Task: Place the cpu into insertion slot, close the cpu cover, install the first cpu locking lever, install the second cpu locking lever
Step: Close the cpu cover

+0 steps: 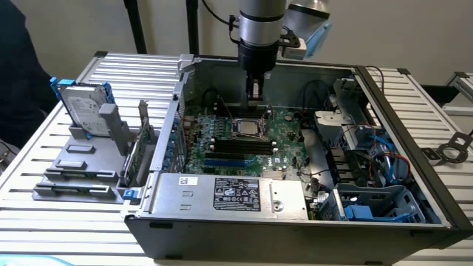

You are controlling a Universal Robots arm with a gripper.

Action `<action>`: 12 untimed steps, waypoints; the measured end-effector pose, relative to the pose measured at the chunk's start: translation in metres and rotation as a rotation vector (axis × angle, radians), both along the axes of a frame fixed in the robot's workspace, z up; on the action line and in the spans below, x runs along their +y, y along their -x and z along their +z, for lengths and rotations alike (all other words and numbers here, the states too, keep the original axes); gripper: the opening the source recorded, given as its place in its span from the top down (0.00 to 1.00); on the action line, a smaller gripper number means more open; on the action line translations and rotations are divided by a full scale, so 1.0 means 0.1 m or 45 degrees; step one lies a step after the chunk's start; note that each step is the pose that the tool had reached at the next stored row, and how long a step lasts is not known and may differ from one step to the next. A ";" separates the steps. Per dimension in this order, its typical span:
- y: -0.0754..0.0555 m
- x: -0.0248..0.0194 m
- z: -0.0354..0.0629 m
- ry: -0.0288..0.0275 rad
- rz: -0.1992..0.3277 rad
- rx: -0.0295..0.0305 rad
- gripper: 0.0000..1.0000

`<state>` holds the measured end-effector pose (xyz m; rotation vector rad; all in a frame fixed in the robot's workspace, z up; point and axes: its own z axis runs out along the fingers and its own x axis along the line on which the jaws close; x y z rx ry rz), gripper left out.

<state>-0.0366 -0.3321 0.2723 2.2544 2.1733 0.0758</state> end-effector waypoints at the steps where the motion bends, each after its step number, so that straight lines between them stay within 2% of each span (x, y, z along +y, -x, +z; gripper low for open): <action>1: -0.04 0.000 0.025 -0.0004 0.001 0.0010 0.89; 6: -0.27 0.000 0.144 -0.0016 0.004 0.0059 0.89; 12: -0.53 0.000 0.164 -0.0032 0.010 0.0080 0.89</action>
